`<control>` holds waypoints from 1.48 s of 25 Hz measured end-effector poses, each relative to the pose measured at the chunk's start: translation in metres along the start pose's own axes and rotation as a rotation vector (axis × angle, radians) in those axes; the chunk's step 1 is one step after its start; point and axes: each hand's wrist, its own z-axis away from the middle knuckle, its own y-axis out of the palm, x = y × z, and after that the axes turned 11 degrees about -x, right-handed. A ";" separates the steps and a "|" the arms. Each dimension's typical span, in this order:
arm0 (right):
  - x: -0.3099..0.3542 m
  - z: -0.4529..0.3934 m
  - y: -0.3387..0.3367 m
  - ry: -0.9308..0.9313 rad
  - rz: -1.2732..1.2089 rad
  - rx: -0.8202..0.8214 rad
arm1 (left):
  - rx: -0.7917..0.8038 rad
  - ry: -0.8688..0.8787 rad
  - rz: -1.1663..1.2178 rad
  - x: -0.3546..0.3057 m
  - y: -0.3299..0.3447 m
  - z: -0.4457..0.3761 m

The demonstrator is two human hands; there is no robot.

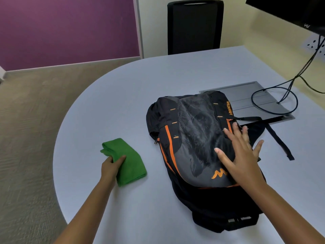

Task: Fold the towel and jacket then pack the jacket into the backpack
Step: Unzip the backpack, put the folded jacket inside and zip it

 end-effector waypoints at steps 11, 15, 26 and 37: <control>0.067 0.016 -0.015 0.734 -1.394 0.668 | 0.739 0.318 0.294 -0.077 0.045 0.170; 0.032 0.016 -0.049 0.902 -1.464 0.499 | 0.874 0.455 0.162 -0.063 0.068 0.187; -0.073 0.058 -0.129 1.171 -1.425 0.046 | 0.362 1.714 -0.839 -0.028 0.146 0.198; -0.088 0.075 -0.092 1.189 -1.287 0.445 | 0.051 1.475 -0.755 -0.158 0.128 0.201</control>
